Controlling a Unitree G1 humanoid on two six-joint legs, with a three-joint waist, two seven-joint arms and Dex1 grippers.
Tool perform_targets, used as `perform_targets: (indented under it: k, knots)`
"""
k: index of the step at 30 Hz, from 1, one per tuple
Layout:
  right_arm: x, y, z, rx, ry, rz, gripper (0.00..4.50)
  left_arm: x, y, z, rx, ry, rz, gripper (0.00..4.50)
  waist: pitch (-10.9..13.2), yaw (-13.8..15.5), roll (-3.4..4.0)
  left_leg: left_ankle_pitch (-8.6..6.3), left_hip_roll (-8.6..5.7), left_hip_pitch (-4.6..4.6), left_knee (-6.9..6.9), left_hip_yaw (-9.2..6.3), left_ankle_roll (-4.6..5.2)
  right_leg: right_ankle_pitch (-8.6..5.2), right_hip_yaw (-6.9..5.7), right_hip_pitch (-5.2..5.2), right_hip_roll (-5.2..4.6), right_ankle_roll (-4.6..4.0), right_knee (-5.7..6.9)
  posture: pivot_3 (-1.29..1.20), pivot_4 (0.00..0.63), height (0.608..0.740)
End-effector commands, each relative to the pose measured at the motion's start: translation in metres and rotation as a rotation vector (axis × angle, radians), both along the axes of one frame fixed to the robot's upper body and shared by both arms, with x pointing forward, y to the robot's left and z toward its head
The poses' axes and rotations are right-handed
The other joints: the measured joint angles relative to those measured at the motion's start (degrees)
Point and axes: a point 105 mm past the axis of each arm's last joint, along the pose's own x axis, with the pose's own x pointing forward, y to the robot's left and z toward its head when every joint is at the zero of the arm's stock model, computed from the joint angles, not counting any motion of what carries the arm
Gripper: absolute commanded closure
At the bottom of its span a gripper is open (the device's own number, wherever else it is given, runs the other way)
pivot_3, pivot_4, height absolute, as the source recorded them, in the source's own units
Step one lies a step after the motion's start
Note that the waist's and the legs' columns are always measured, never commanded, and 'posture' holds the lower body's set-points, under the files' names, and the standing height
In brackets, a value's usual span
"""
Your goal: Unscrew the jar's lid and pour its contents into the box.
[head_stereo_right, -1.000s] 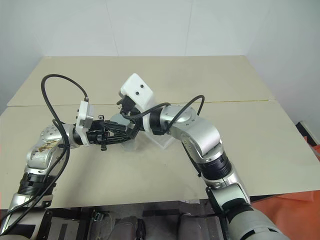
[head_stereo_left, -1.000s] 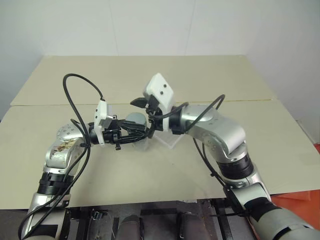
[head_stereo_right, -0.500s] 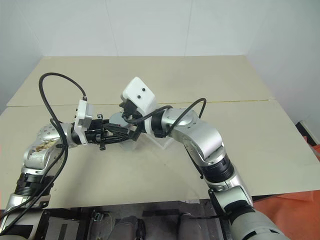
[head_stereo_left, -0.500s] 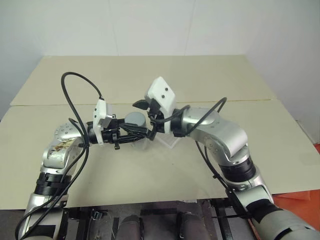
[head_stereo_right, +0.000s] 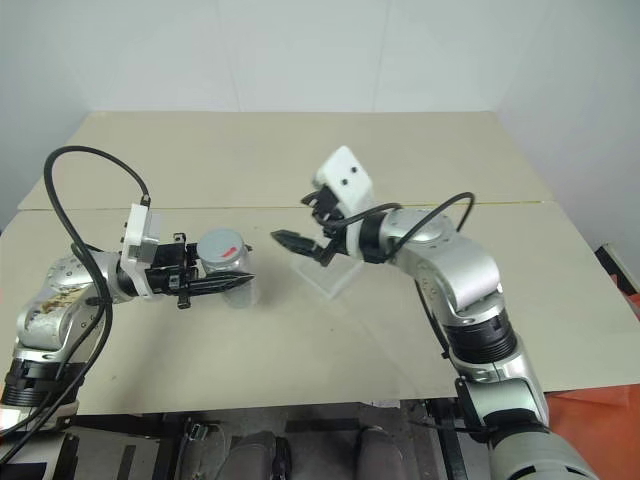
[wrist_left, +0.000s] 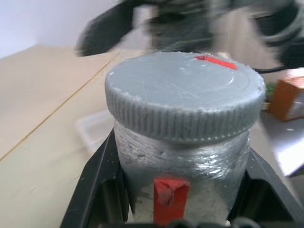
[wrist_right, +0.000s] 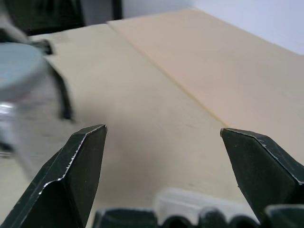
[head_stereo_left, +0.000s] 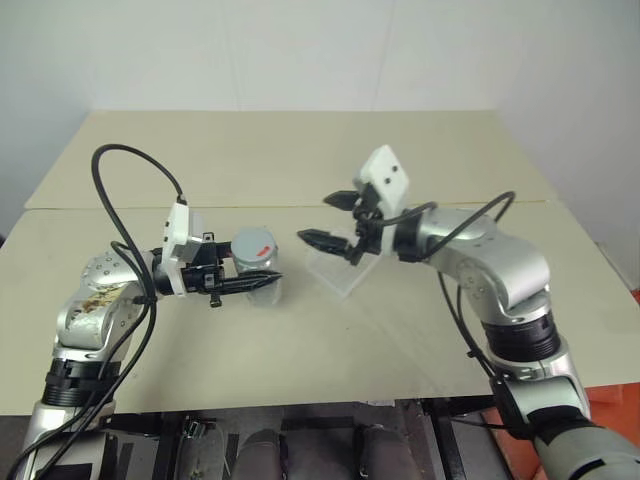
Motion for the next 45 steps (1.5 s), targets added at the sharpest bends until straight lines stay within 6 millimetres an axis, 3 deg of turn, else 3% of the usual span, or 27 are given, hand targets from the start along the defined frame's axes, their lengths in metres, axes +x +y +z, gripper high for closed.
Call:
perform_targets:
  k: [1, 6, 10, 17, 25, 34, 45]
  knots:
    - [-0.010, -0.003, 0.013, 0.026, -0.067, 0.048, 0.04, -0.005, 0.001, 0.010, -0.006, -0.043, -0.019, 2.47, 0.00, -0.27, 0.00, 0.01, 0.00, 0.00, -0.04, 0.00, -0.02, 0.00, 0.00, -0.02, 0.01, 0.00, 0.00, 0.00, 0.150, 0.740]
    - [-0.036, -0.001, 0.017, 0.037, -0.068, 0.209, 0.04, 0.005, 0.000, 0.011, -0.027, -0.038, 0.013, 2.47, 0.00, -0.12, 0.00, 0.01, 0.00, 0.00, -0.07, 0.00, -0.02, 0.00, 0.01, -0.05, 0.01, 0.00, -0.01, 0.00, 0.150, 0.740]
    - [-0.048, 0.015, 0.030, 0.086, -0.076, 0.274, 0.04, 0.014, -0.009, 0.008, -0.036, -0.031, -0.003, 2.47, 0.00, -0.09, 0.00, 0.01, -0.01, 0.01, -0.04, 0.00, -0.01, 0.00, 0.00, -0.03, 0.01, 0.00, 0.01, 0.00, 0.150, 0.740]
    - [-0.040, 0.044, 0.034, 0.059, -0.123, 0.240, 0.04, 0.020, -0.025, 0.009, -0.046, -0.042, -0.062, 2.47, 0.00, -0.15, 0.00, 0.03, -0.03, 0.00, -0.03, 0.00, -0.03, 0.00, 0.00, -0.04, 0.01, 0.00, 0.03, 0.00, 0.150, 0.740]
    - [-0.030, 0.061, 0.024, 0.022, -0.129, 0.198, 0.04, 0.018, -0.031, 0.008, -0.040, -0.048, -0.104, 2.47, 0.00, -0.16, 0.00, 0.04, -0.03, -0.03, -0.02, -0.01, -0.05, 0.00, -0.01, -0.05, 0.01, 0.00, 0.04, 0.00, 0.150, 0.740]
    - [-0.011, 0.042, 0.018, 0.019, -0.119, 0.097, 0.04, 0.014, -0.022, 0.008, -0.022, -0.052, -0.103, 2.47, 0.00, -0.17, 0.00, 0.04, -0.03, -0.03, -0.02, -0.01, -0.05, 0.00, -0.01, -0.05, 0.01, 0.00, 0.04, 0.00, 0.150, 0.740]
    - [-0.012, 0.006, 0.015, 0.021, -0.109, 0.060, 0.04, 0.011, -0.013, 0.009, -0.009, -0.056, -0.101, 2.47, 0.00, -0.10, 0.00, 0.04, -0.03, -0.04, -0.02, -0.02, -0.05, 0.00, -0.02, -0.05, 0.01, 0.00, 0.04, 0.00, 0.150, 0.740]
